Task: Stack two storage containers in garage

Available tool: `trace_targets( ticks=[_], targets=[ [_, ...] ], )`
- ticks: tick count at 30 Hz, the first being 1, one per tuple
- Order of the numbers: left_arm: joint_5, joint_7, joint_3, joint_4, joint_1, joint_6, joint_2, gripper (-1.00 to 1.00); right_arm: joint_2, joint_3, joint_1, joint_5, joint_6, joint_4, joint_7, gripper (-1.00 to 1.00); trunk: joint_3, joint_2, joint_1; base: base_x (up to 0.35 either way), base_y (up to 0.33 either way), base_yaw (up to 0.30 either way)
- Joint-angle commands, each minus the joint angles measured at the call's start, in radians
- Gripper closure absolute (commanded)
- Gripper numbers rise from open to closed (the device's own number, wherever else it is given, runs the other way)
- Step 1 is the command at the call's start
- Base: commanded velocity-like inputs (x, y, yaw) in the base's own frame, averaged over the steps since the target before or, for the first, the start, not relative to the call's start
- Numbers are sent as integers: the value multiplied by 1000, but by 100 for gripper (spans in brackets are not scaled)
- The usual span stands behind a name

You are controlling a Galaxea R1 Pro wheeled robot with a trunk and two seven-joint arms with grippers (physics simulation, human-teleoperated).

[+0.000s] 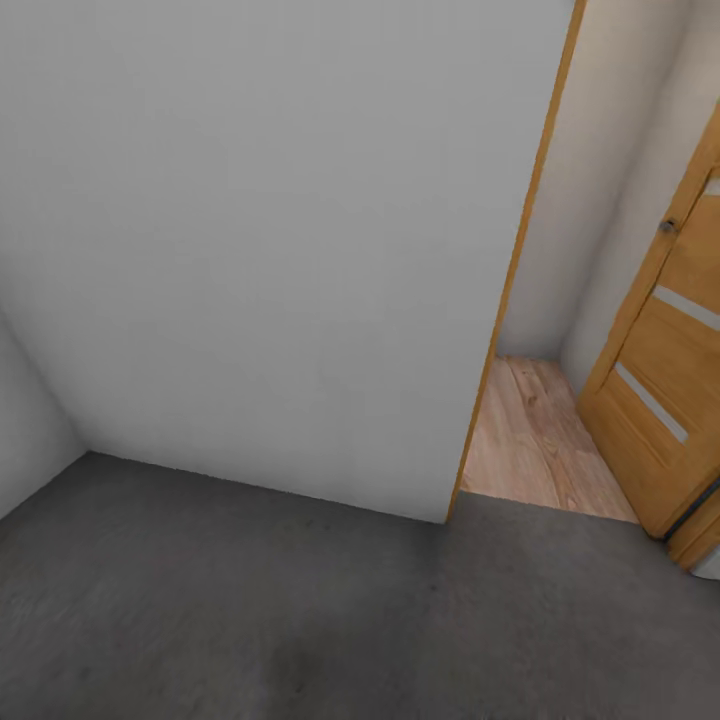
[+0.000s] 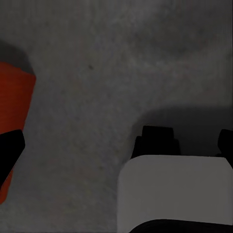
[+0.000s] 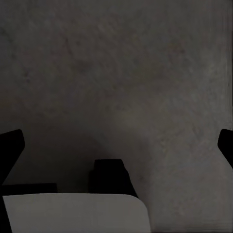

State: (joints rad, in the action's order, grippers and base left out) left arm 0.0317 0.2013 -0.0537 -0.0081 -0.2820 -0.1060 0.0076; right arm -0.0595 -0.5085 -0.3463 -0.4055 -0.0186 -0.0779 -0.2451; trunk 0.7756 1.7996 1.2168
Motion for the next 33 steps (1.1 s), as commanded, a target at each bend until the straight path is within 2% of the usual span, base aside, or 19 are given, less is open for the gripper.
trace_targets(
  ticks=[1, 19, 22, 25, 31, 33],
  targets=[
    [3, 3, -5, 0, 0, -3, 0, -100, 0, -8, -1, -10, -2, 0, -3, -100, 1, 0, 0, 0, 0, -296],
    [4, 3, -6, 0, 0, -3, 0, -100, 3, -8, -1, -10, -1, -2, -5, -100, 1, 0, 0, 0, 0, -286],
    [4, 3, -5, 0, 0, -3, 0, -100, 4, -8, 42, -9, -14, 48, -5, -100, 1, 0, 0, 0, 0, -283],
    [4, 3, -5, 0, 0, -3, 0, -100, 5, -8, 88, -11, -86, 89, -5, -100, 1, 0, 0, 0, 0, -281],
    [4, 3, -6, 0, 0, -3, 0, -100, 4, -8, 100, -12, -113, 106, 0, -100, 1, 0, 0, 0, 0, -278],
    [4, 3, -5, 0, 0, -3, 0, -100, 2, -8, 105, -12, -113, 108, 31, -100, 1, 0, 0, 0, 0, -277]
  ],
)
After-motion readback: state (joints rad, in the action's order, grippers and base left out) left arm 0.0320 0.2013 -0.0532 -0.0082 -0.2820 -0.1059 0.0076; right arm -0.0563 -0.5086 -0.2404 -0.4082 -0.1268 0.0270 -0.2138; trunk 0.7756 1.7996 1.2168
